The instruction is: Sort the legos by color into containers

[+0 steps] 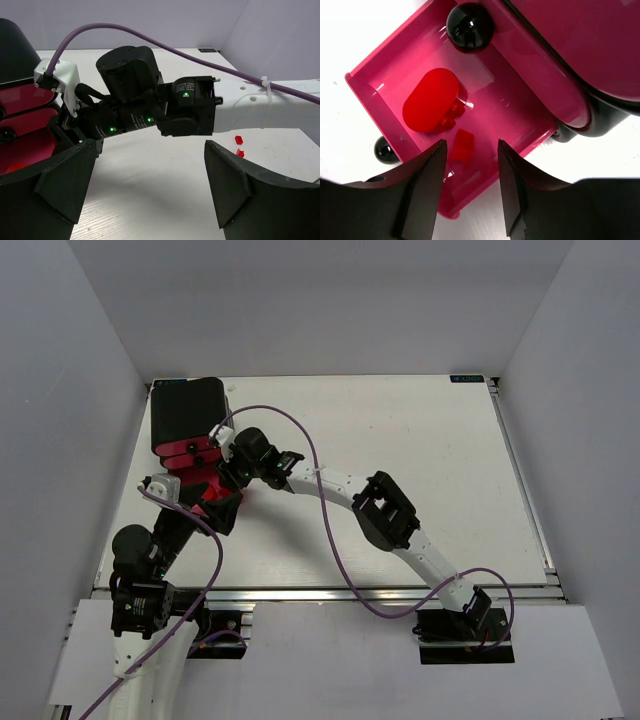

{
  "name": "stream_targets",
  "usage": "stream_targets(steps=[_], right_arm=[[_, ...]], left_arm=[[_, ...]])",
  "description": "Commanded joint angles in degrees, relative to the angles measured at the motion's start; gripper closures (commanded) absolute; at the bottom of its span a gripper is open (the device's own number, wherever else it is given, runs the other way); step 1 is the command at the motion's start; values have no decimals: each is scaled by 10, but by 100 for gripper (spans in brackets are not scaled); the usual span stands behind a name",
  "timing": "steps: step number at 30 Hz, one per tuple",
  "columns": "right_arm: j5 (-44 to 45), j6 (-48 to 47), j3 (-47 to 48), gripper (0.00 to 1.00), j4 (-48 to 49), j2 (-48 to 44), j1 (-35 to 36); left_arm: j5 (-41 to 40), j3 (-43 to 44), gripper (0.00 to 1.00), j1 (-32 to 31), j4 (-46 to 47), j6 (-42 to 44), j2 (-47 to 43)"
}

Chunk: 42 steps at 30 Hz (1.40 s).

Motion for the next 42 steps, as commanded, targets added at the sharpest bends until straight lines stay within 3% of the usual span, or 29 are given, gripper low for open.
stream_targets(steps=[1,5,7,8,9,10,11,13,17,19,20,21,22,25,27,30,31,33,34,35,38,40,42], right_arm=[[10,2,23,48,49,-17,3],[-1,19,-24,51,61,-64,-1],[1,21,-44,57,53,-106,-4],[7,18,-70,67,49,-125,-8],[29,17,-86,76,43,-143,-10],[44,18,-104,100,21,-187,-17],[56,26,-146,100,12,-212,-29],[77,40,-199,100,-15,-287,-51],[-50,76,-311,100,-95,-390,-166],[-165,82,-348,100,-153,-433,-222],[-165,68,-360,100,-168,-447,-260],[-217,41,-397,90,-174,-483,-295],[-242,31,-421,51,-176,-503,-309],[-338,9,-513,27,-192,-584,-389],[-357,9,-558,21,-174,-653,-423],[-304,17,-639,36,-135,-752,-455],[-285,18,-658,54,-121,-770,-472],[-247,28,-671,78,-116,-810,-495],[-237,34,-678,97,-105,-817,-513],[-223,48,-693,100,-96,-825,-530],[-191,62,-697,100,-95,-825,-566],[-184,65,-696,100,-102,-815,-582],[-191,62,-696,100,-109,-810,-603]], left_arm=[[-3,-1,2,3,5,-1,5],[0,-3,4,3,10,-7,5],[20,-6,12,3,22,-17,14],[31,-9,33,3,27,-20,20],[50,-11,47,-2,34,-21,27],[61,-13,61,-2,43,-27,43],[75,-13,77,-7,48,-29,55],[121,-17,86,-7,74,-62,92],[215,-39,82,-7,157,-134,192],[226,-29,64,-15,159,-139,252],[226,-23,57,-21,152,-136,271],[224,-8,47,-27,139,-130,287],[217,1,43,-35,131,-124,304],[174,26,29,-95,127,-131,377],[110,41,27,-168,127,-136,442],[1,83,26,-276,114,-152,537],[-25,97,27,-300,108,-169,562],[-115,148,32,-344,82,-193,613],[-140,165,37,-381,76,-219,661],[-159,198,50,-397,71,-232,686],[-230,255,70,-450,43,-278,773],[-269,314,72,-478,17,-296,829],[-289,391,54,-497,-9,-285,865]])
